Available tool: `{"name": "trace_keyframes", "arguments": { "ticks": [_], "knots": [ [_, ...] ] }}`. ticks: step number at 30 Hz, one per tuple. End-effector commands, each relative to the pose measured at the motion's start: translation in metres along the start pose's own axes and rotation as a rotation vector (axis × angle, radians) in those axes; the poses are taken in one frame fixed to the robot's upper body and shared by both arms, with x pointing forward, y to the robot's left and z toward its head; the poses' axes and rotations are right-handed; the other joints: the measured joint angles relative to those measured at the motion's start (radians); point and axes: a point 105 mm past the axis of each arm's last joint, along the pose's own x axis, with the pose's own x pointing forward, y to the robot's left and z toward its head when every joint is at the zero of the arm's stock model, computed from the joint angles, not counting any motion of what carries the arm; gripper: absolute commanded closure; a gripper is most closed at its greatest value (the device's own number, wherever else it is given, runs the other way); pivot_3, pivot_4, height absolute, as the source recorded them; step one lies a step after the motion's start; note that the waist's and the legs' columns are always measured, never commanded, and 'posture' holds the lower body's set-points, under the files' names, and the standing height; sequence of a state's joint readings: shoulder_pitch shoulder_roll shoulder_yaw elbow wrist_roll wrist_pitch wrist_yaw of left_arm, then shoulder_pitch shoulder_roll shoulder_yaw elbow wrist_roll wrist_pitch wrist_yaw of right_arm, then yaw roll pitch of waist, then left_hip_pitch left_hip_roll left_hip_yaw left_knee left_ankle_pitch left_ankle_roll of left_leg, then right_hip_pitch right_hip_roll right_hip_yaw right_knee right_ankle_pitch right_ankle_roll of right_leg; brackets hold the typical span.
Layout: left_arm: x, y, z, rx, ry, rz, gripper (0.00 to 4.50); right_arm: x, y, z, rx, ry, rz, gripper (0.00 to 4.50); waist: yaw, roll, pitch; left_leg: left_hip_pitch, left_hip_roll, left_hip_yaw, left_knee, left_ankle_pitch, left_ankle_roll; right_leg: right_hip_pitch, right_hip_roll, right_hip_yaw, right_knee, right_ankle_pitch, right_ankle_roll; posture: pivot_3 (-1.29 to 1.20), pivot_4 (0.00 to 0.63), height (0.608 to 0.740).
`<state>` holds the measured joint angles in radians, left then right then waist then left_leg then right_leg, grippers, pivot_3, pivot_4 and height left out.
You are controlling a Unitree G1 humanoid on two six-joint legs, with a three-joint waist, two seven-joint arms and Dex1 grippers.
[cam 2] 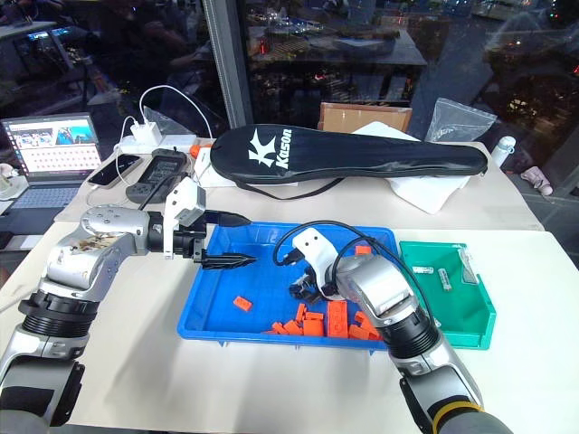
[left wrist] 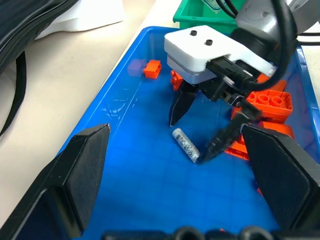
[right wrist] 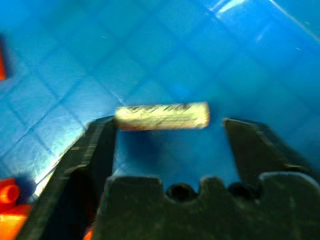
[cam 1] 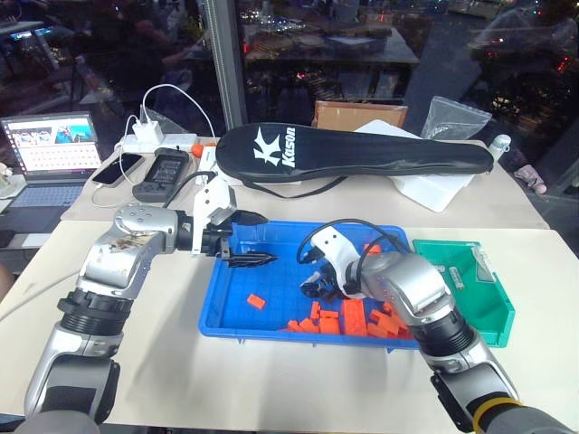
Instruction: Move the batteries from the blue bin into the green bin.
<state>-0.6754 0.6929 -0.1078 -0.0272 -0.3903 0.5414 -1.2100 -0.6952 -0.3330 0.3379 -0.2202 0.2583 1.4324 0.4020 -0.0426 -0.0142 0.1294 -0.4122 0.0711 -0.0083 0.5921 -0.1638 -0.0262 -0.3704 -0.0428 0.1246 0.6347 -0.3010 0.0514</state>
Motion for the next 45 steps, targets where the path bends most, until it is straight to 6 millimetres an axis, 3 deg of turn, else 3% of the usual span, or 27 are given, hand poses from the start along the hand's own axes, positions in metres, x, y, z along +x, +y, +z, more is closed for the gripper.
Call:
{"name": "trace_keyframes", "arguments": {
  "ticks": [1,6,11,14,19,25,30,36,38,41,45],
  "knots": [
    [-0.001,0.001,0.012,0.051,-0.02,0.0,0.0,-0.005,0.0,0.009,0.009,-0.036,0.01,1.96,0.0,0.0,0.0,0.0,0.0,0.0,0.0,0.0,0.0,0.0,0.0,0.0,0.0,0.0,0.0,0.0,0.15,0.74],
    [-0.001,0.0,0.012,0.05,-0.02,0.0,0.0,-0.021,-0.009,0.017,-0.016,-0.061,-0.002,1.96,0.001,0.0,0.0,0.0,0.0,0.0,0.0,0.0,0.0,0.0,0.0,0.0,0.0,0.0,0.0,0.0,0.15,0.74],
    [0.001,0.0,0.012,0.05,-0.025,-0.007,0.0,-0.071,-0.026,0.026,-0.07,-0.096,0.008,1.96,0.006,0.0,0.0,-0.002,0.0,0.0,0.0,0.0,0.0,-0.001,0.0,0.0,-0.001,0.0,0.0,0.0,0.15,0.74],
    [0.003,0.001,0.013,0.051,-0.03,-0.014,0.0,-0.104,-0.03,0.012,-0.137,-0.06,0.046,1.96,0.013,0.0,0.0,-0.002,0.0,0.0,-0.001,0.0,0.0,-0.001,-0.001,-0.001,-0.003,0.0,0.0,0.0,0.15,0.74],
    [0.009,0.0,0.014,0.052,-0.042,-0.035,0.0,-0.168,-0.086,-0.011,-0.042,-0.033,-0.17,1.96,0.02,0.0,0.001,-0.002,0.0,0.0,-0.001,0.0,0.0,0.0,-0.001,0.0,-0.005,-0.001,0.001,0.0,0.15,0.74],
    [0.016,0.001,0.014,0.053,-0.053,-0.056,0.0,-0.208,-0.12,-0.041,0.054,0.015,-0.332,1.96,0.018,0.0,0.001,-0.002,-0.001,0.0,-0.001,0.0,0.0,0.0,-0.001,0.0,-0.005,-0.003,0.005,0.0,0.15,0.74],
    [0.018,0.002,0.015,0.058,-0.056,-0.063,0.0,-0.213,-0.129,-0.058,0.08,0.053,-0.371,1.96,0.013,0.0,0.0,-0.001,-0.001,0.0,-0.001,0.0,0.0,0.0,-0.001,0.001,-0.005,-0.003,0.005,0.0,0.15,0.74],
    [0.019,0.001,0.015,0.061,-0.06,-0.067,0.0,-0.188,-0.129,-0.075,0.139,0.064,-0.318,1.96,0.013,0.0,0.0,-0.001,-0.001,0.0,0.0,0.0,0.0,0.001,-0.001,0.001,-0.005,-0.003,0.005,0.0,0.15,0.74],
    [0.017,0.002,0.014,0.058,-0.059,-0.061,0.0,-0.183,-0.129,-0.078,0.142,0.075,-0.311,0.95,0.013,0.001,0.0,-0.001,-0.001,0.0,0.0,0.0,0.0,0.001,-0.001,0.001,-0.005,-0.003,0.005,0.0,0.15,0.74],
    [0.014,0.003,0.013,0.039,-0.059,-0.047,0.0,-0.184,-0.13,-0.077,0.13,0.071,-0.319,0.06,0.015,0.001,0.0,-0.001,-0.001,0.0,0.0,0.0,0.0,0.001,-0.001,0.001,-0.005,-0.003,0.005,0.0,0.15,0.74],
    [0.007,0.009,0.016,0.015,-0.092,0.0,0.0,-0.193,-0.135,-0.071,0.146,0.033,-0.343,0.06,0.016,0.001,0.0,-0.001,-0.001,0.0,0.0,0.0,0.0,0.001,-0.001,0.001,-0.005,-0.003,0.005,0.0,0.15,0.74]
  ]
}}
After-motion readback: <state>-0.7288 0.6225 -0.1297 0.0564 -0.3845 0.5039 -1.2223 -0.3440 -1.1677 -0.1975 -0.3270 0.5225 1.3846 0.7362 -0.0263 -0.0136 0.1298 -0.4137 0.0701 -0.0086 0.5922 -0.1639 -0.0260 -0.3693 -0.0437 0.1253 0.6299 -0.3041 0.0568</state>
